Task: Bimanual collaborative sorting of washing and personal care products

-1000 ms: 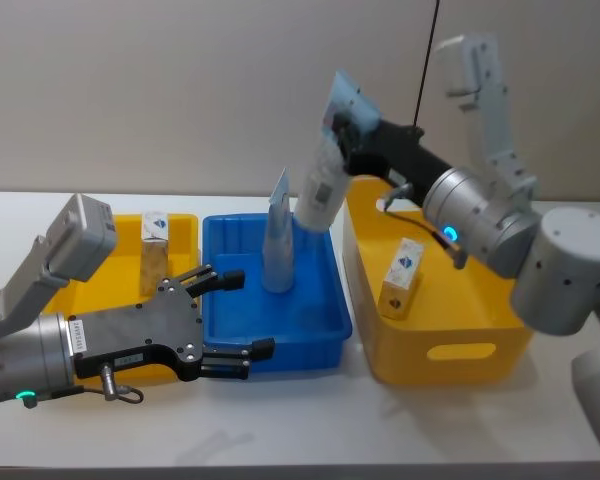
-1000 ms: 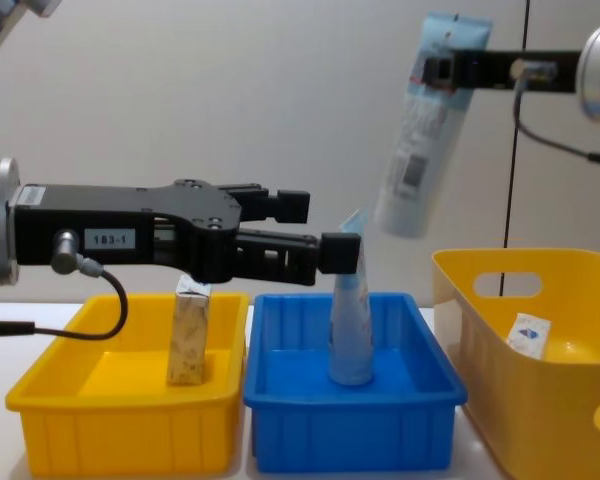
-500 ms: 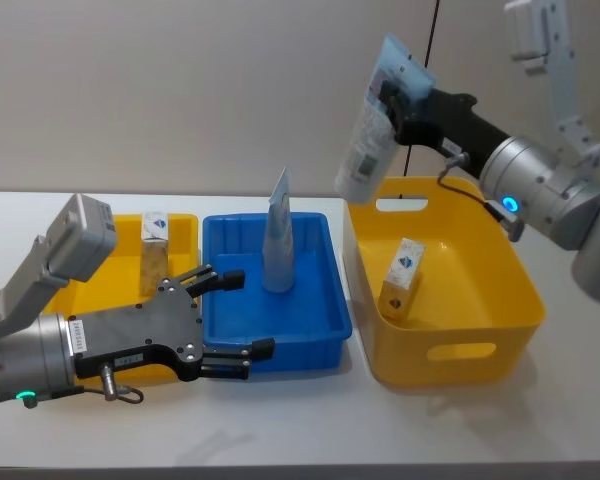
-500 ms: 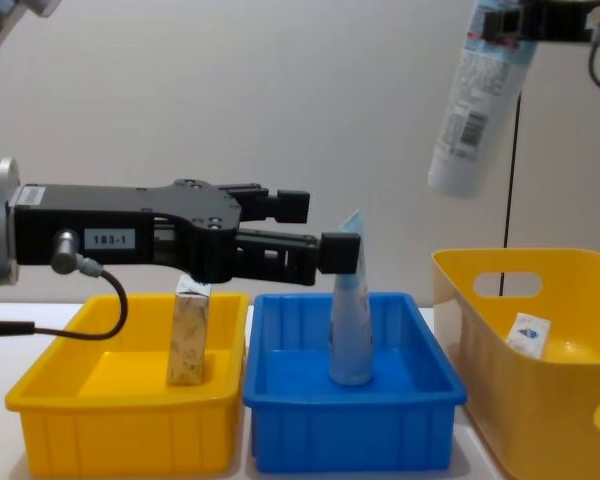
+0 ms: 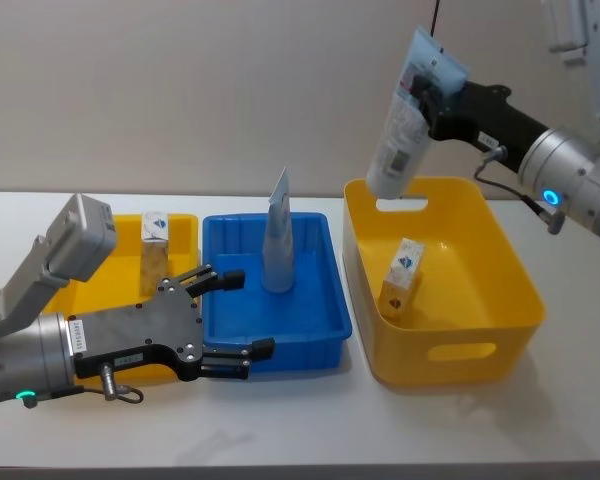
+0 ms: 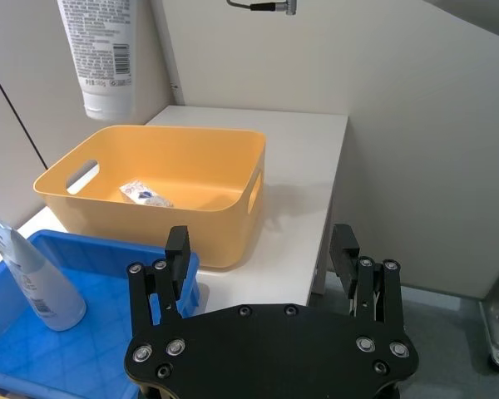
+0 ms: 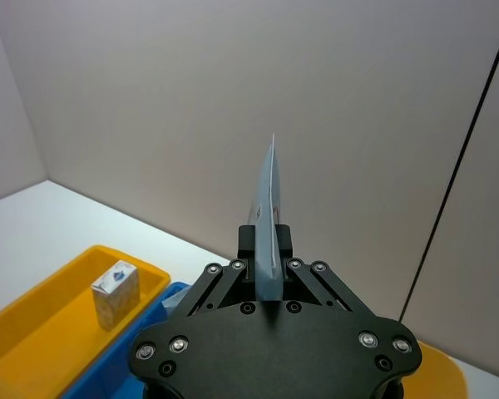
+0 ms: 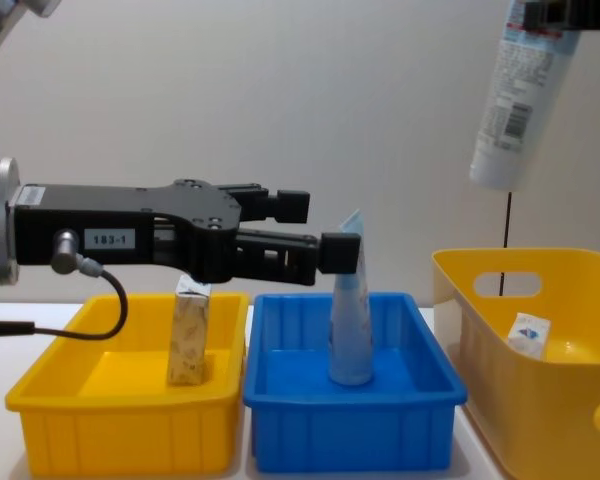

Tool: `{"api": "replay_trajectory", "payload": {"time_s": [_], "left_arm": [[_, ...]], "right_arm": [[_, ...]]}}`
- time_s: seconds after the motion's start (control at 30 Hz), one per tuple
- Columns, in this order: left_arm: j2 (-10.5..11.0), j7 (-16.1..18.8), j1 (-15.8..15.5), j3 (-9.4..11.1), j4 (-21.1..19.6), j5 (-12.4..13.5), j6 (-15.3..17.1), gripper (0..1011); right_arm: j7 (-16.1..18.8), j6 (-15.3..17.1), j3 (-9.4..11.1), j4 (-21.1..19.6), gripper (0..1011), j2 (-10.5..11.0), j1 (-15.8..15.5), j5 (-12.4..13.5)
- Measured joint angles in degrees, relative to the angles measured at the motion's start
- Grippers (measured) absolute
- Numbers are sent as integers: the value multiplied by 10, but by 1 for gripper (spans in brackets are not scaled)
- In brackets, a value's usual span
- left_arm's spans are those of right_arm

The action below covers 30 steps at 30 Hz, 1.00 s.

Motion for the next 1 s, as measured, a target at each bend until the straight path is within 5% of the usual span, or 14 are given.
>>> {"api": "replay_trajectory", "payload": {"time_s": [0.6, 1.0], "left_arm": [[0, 0, 0, 0, 0, 0, 0, 1002], [0, 0, 0, 0, 0, 0, 0, 1002]], "right_arm": [[-33, 24, -4, -19, 96, 40, -29, -39], [-48, 41, -5, -5, 97, 41, -37, -52]]}}
